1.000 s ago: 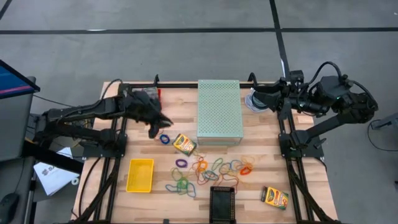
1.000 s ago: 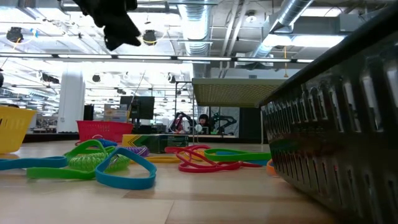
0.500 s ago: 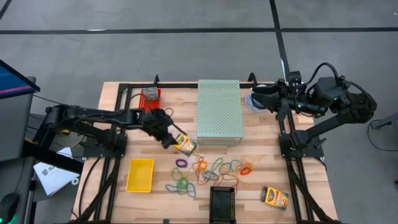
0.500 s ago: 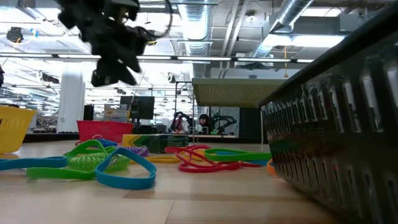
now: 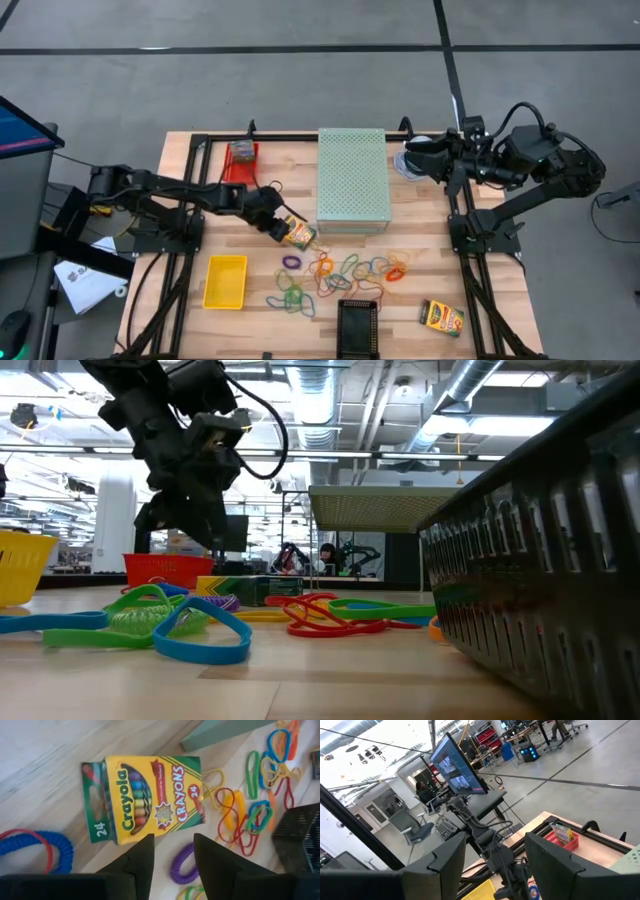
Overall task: Pick & Place Office Desk Supplies
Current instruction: Put the crayon box into the red bin
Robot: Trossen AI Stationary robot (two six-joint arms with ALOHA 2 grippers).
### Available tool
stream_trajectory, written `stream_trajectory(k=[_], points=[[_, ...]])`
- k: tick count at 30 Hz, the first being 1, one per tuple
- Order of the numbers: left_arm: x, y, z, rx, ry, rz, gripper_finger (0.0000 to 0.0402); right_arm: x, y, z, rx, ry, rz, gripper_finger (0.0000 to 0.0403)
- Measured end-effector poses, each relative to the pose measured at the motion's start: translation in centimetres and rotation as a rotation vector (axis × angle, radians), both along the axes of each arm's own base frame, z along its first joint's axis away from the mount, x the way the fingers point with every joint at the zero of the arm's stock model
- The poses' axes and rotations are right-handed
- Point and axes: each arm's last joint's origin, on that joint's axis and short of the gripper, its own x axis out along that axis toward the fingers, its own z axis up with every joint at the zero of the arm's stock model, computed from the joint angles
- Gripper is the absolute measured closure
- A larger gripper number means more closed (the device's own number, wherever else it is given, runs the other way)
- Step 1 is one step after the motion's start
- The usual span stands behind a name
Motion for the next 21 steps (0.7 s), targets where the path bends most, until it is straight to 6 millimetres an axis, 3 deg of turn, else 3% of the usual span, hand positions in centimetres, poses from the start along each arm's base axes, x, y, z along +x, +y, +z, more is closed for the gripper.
stream_trajectory(k=[13, 21], points=[[-0.2, 0.2, -0.4, 0.067, 0.048, 0.020, 0.0172, 0.0, 0.0, 0.0, -0.003, 0.002, 0.000, 0.0202], [0.5, 0.2, -2.2, 0.063, 0.100, 0.010, 0.0160, 0.2, 0.1, -0.2, -0.006, 0.014, 0.002, 0.0202]])
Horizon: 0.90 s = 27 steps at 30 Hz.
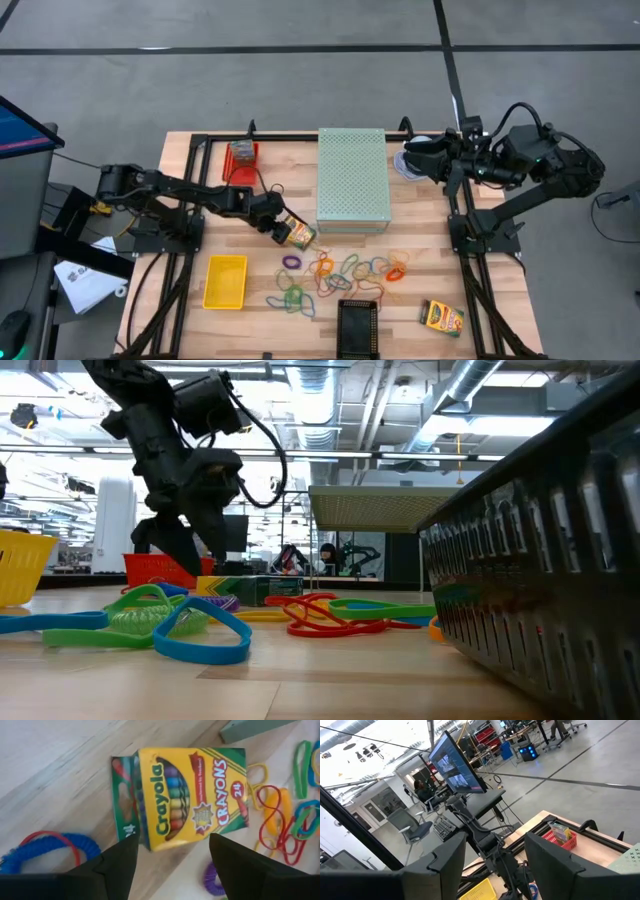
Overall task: Pick & Place Office Desk Supplies
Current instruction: Put the crayon box into the red bin
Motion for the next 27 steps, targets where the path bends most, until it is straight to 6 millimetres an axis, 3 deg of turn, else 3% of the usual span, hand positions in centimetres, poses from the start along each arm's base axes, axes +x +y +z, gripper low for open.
stream_trajectory(k=[9, 20, 27], points=[[0.7, 0.0, -1.4, -0.025, 0.016, -0.019, 0.0160, -0.1, 0.5, 0.0, 0.000, 0.003, 0.029, 0.0202], [1.5, -0.1, 1.3, -0.091, -0.201, 0.019, 0.0160, -0.1, 0.5, -0.1, 0.004, 0.010, 0.026, 0.0202], [0.1, -0.1, 1.2, -0.061, -0.077, 0.024, 0.0160, -0.1, 0.5, -0.2, 0.002, 0.017, 0.026, 0.0202]])
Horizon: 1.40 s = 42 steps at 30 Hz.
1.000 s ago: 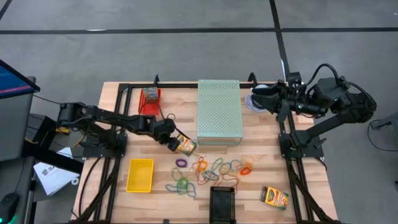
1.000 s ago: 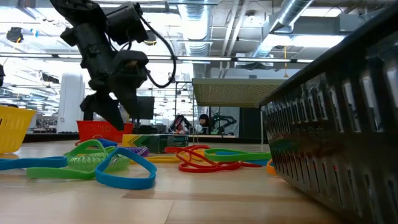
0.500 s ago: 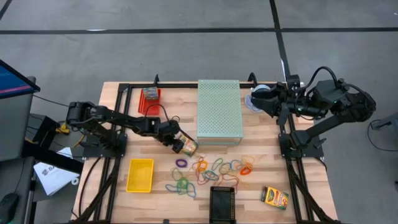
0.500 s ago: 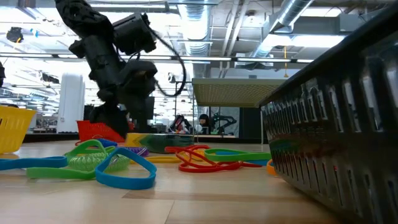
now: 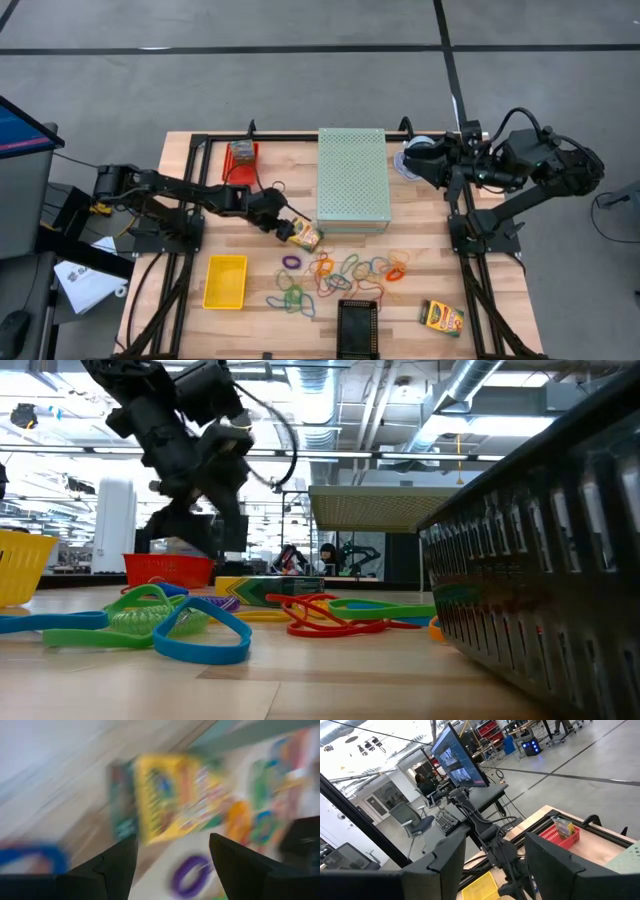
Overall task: Pick & Place Office Desk Supplies
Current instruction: Put the crayon box into the red bin
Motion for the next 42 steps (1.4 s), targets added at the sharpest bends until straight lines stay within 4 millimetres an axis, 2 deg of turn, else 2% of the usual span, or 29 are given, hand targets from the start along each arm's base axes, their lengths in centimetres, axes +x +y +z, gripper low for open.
stream_trajectory(k=[6, 11, 18, 31, 35, 42], points=[[-0.6, -0.2, -0.4, 0.021, 0.068, -0.033, 0.0180, 0.0, 0.0, 0.0, -0.001, 0.003, 0.000, 0.0202], [-0.4, -0.4, -0.4, 0.015, 0.053, -0.040, 0.0212, 0.2, 0.1, -0.1, -0.003, 0.010, 0.000, 0.0202], [0.3, -0.3, -1.4, 0.010, 0.060, -0.016, 0.0241, 0.7, 0.2, -0.3, -0.006, 0.024, -0.003, 0.0202], [1.2, 0.0, -2.8, 0.022, 0.061, 0.006, 0.0249, 0.9, 0.2, -0.4, 0.010, 0.022, -0.003, 0.0202], [1.3, 0.1, -2.7, 0.022, 0.048, 0.008, 0.0276, 0.9, 0.2, -0.4, 0.010, 0.022, -0.004, 0.0202], [1.3, 0.4, -2.7, 0.023, 0.041, 0.020, 0.0348, 0.9, 0.2, -0.4, 0.010, 0.022, -0.004, 0.0202]])
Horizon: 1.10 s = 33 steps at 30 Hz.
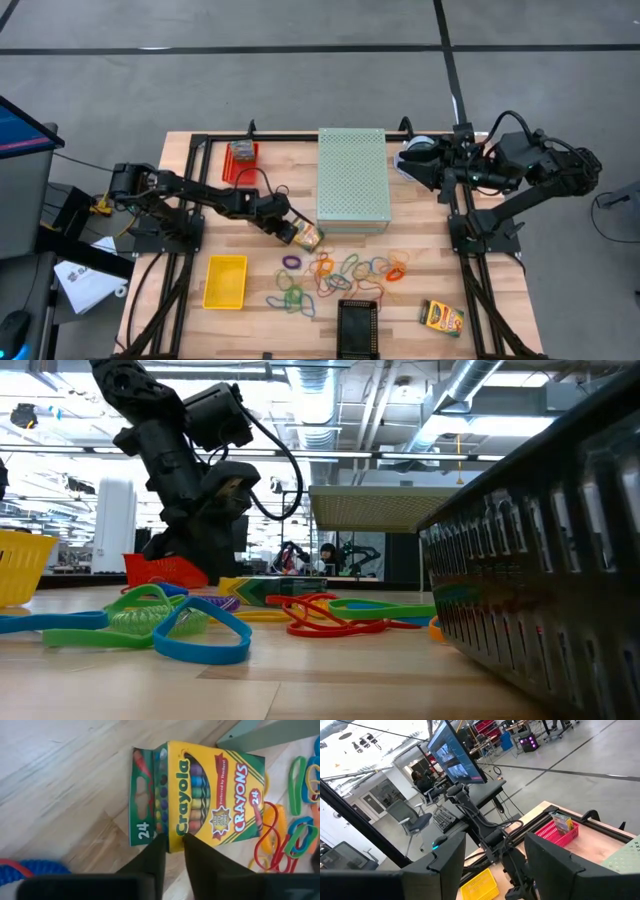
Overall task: Pick & Place Office Desk Supplies
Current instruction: Put the crayon box into the red bin
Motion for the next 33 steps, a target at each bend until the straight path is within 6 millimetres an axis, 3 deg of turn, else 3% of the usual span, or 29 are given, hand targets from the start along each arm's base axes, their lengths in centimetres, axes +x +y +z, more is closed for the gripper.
stream_trajectory(k=[5, 16, 21, 29, 33], points=[[0.0, 0.0, 0.0, 0.000, -0.002, 0.000, 0.0396, 0.0, 0.0, 0.0, 0.000, 0.000, 0.000, 0.0202], [0.1, -0.1, 0.5, -0.027, -0.037, -0.028, 0.0401, 0.0, 0.0, 0.0, -0.005, 0.002, 0.001, 0.0202], [-0.5, -0.2, 2.5, -0.025, -0.100, -0.033, 0.0401, 0.0, 0.0, 0.0, -0.005, 0.004, 0.001, 0.0202], [-3.1, -0.4, 6.4, 0.004, -0.166, -0.015, 0.0401, 0.0, 0.0, 0.0, -0.009, 0.006, 0.002, 0.0202], [-4.2, -0.4, 7.2, 0.010, -0.160, -0.004, 0.0401, 0.0, 0.0, 0.0, -0.013, 0.007, 0.003, 0.0202]])
